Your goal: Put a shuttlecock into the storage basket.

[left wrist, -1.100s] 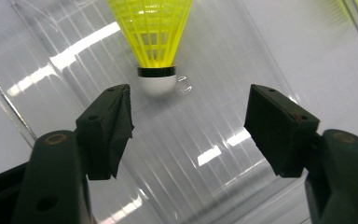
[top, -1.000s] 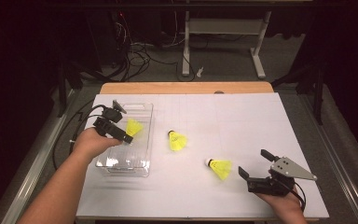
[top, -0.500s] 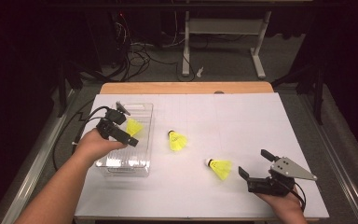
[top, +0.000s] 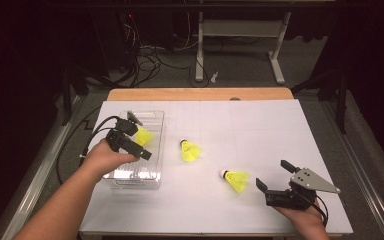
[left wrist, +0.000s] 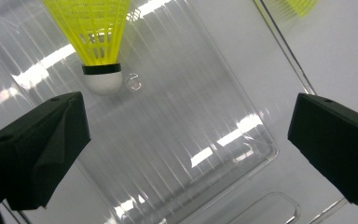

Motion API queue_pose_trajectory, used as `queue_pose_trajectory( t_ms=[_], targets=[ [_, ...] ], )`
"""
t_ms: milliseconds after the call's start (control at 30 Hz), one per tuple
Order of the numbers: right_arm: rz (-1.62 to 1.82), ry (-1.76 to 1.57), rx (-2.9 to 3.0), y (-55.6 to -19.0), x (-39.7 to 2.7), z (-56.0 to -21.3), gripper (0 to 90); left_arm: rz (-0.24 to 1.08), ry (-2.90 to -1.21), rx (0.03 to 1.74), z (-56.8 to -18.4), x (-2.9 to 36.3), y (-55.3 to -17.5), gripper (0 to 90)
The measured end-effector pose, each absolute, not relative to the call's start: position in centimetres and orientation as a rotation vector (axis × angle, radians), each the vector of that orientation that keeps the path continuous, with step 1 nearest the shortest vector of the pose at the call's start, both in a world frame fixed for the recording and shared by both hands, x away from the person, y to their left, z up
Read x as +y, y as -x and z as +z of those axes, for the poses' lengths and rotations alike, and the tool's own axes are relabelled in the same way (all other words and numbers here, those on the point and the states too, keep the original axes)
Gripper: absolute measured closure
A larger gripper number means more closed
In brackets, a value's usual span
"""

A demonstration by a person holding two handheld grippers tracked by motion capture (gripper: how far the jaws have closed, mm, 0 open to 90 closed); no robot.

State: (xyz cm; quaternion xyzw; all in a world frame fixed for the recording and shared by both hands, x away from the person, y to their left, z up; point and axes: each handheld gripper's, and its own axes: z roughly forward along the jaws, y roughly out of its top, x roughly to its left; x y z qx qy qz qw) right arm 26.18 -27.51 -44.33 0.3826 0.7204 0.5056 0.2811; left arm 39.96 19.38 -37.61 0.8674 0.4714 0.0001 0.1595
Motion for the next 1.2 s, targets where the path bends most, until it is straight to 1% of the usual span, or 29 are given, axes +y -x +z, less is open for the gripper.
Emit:
queue_pose_trajectory(
  t_ms=[233,667,1200],
  targets=[
    [1.355,-1.025,1.936,-26.2,-27.5,-44.4,0.1,-0.024,-2.485,1.309,-37.3,18.4,-39.4,0.2],
    [1.355,-1.019,1.952,-26.2,-27.3,-44.5,0.2,-0.022,-2.494,1.293,-37.1,17.7,-39.1,0.5],
    [1.358,-1.011,1.952,-26.2,-27.4,-44.4,0.3,-0.031,-2.519,1.205,-36.5,14.6,-38.7,0.6]
  ],
)
